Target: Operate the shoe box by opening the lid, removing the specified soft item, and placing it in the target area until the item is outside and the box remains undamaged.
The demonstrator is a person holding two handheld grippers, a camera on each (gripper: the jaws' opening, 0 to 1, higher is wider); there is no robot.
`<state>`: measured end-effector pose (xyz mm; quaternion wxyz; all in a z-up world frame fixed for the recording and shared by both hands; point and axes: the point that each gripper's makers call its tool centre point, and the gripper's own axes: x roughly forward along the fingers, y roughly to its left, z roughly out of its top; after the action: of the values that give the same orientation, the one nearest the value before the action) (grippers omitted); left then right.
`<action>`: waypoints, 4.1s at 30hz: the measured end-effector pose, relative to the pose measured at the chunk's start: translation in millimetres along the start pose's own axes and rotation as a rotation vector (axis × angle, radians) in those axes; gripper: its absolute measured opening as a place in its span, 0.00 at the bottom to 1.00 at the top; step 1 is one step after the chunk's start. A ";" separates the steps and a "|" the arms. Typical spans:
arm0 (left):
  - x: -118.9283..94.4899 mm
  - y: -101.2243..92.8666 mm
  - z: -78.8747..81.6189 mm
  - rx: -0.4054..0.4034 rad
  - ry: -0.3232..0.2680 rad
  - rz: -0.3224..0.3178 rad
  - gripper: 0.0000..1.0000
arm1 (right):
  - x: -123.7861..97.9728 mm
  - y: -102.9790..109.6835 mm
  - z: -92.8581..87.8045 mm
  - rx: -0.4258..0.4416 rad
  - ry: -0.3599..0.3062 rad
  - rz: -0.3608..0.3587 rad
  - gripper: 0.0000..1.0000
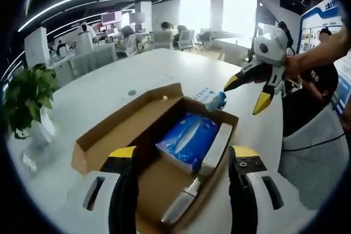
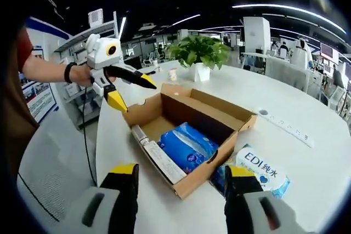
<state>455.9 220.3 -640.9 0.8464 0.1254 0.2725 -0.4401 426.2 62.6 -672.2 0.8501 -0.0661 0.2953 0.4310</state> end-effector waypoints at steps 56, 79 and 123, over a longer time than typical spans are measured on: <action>-38.1 -0.6 -29.6 -0.011 0.012 -0.012 0.68 | 105.8 -16.5 5.2 -0.463 0.418 0.173 0.60; -39.1 3.6 -26.2 -0.019 0.004 -0.010 0.68 | 123.4 -23.6 -17.6 -0.585 0.567 0.248 0.65; 11.6 15.0 -29.6 0.054 0.134 -0.052 0.66 | 176.4 6.1 -17.0 -0.656 0.555 0.283 0.54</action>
<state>463.1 234.6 -672.3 0.8107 0.1704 0.3198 -0.4599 494.1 182.5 -783.9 0.6056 -0.4039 0.3659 0.5798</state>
